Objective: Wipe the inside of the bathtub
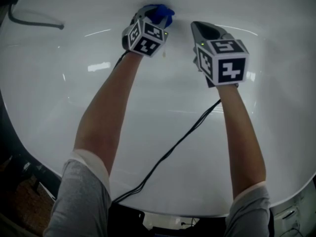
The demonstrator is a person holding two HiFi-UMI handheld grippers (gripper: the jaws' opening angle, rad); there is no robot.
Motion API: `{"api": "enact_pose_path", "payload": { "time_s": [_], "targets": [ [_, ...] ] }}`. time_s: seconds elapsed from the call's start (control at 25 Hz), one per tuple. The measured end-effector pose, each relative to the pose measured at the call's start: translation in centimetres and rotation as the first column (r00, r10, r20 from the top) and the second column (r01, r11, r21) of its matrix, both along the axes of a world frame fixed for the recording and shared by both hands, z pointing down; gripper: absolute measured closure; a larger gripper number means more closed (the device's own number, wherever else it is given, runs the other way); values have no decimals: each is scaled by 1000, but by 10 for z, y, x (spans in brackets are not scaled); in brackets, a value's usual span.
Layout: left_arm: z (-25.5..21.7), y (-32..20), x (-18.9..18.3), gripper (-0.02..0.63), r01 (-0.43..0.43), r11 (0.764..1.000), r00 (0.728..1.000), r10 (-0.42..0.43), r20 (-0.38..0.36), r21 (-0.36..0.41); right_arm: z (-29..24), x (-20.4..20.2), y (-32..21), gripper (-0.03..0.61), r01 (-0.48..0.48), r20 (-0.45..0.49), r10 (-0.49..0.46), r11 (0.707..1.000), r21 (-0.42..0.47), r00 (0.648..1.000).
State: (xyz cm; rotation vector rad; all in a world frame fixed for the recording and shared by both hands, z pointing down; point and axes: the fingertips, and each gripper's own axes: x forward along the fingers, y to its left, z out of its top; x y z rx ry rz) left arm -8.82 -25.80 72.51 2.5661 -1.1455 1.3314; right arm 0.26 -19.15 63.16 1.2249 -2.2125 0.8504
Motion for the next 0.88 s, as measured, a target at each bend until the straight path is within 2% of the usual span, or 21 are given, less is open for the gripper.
{"api": "enact_pose_path", "payload": {
  "time_s": [0.24,0.4,0.6,0.76,0.88],
  "targets": [
    [46,7,-8,495,58,990,998,-55,22,-131,17,-10,7,581,29,-18,-30,999,-22,999],
    [72,14,-10,495,131,955,990,-138,-8,-265,20,-13,8,581,38,-18,-38,999,-22,999],
    [90,41,-2,499,77,937,997,-82,-2,-340,26,-9,15,581,38,-33,-40,999,-37,999],
    [94,70,3,502,37,917,998,-55,-32,-397,26,-7,25,581,42,-41,-45,998,-53,998],
    [95,89,-3,502,22,914,999,-31,-16,-405,23,-8,31,581,45,-39,-47,997,-62,998]
  ]
}}
